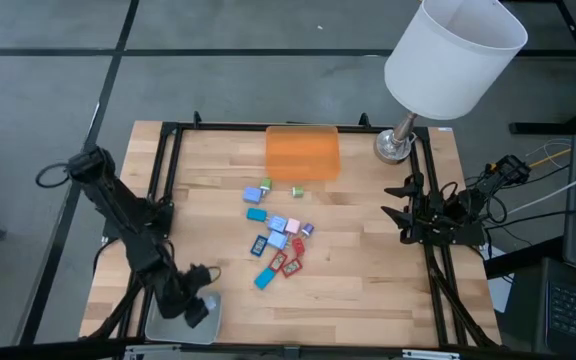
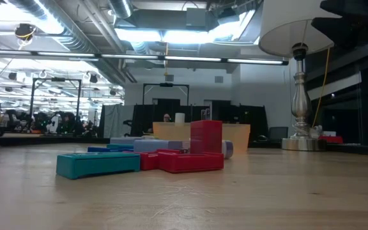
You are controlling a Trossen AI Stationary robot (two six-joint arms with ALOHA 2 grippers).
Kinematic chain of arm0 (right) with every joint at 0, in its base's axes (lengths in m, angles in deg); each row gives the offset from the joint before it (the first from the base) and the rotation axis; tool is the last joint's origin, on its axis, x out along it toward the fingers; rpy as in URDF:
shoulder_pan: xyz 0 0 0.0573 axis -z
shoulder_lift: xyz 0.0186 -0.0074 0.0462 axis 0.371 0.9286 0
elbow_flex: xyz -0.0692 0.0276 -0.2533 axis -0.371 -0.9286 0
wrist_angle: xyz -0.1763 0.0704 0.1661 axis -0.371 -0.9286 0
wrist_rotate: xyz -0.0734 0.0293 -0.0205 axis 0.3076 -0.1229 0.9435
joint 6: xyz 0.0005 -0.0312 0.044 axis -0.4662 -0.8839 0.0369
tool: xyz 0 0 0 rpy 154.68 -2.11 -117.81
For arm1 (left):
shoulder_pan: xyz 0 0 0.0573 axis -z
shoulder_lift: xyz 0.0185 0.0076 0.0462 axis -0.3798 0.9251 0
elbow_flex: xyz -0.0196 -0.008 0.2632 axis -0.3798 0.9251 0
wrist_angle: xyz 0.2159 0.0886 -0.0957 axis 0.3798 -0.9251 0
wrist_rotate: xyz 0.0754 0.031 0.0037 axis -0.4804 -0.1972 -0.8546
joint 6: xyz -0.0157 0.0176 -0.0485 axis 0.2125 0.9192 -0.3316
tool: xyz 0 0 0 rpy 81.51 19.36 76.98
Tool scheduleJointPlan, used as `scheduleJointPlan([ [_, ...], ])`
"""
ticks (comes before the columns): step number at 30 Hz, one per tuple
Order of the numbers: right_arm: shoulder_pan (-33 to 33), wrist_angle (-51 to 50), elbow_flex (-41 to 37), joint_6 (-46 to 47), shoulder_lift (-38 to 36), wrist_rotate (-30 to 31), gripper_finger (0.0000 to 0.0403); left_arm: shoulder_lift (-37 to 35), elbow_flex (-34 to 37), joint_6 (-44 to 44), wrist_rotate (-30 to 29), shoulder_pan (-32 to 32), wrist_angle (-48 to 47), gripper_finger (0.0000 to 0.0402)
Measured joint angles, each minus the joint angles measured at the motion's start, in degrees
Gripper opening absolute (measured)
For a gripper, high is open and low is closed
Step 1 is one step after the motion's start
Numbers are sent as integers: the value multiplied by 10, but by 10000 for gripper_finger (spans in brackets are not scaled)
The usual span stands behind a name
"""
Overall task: Pick & Place Office items
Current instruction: Put the white digital timer into the gray bin, then put the dark blue digital timer into the gray bin
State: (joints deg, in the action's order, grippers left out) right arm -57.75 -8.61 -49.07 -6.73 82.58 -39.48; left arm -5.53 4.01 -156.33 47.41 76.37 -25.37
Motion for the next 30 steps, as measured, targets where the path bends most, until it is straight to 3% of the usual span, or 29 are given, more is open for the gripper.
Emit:
scheduleJointPlan([
  [3,0,0,0,0,0,7,241,40,0,-37,41,20,41,155],
  [11,0,-5,0,0,0,17,241,81,0,-109,37,51,62,157],
  [18,0,-5,0,0,0,17,241,81,0,-116,10,52,32,259],
  [23,0,-5,0,0,0,18,241,72,0,-119,1,52,33,285],
  [26,0,-5,0,0,0,19,241,52,0,-118,-24,52,29,282],
  [30,0,-5,0,0,0,19,241,10,0,-103,-109,46,9,278],
])
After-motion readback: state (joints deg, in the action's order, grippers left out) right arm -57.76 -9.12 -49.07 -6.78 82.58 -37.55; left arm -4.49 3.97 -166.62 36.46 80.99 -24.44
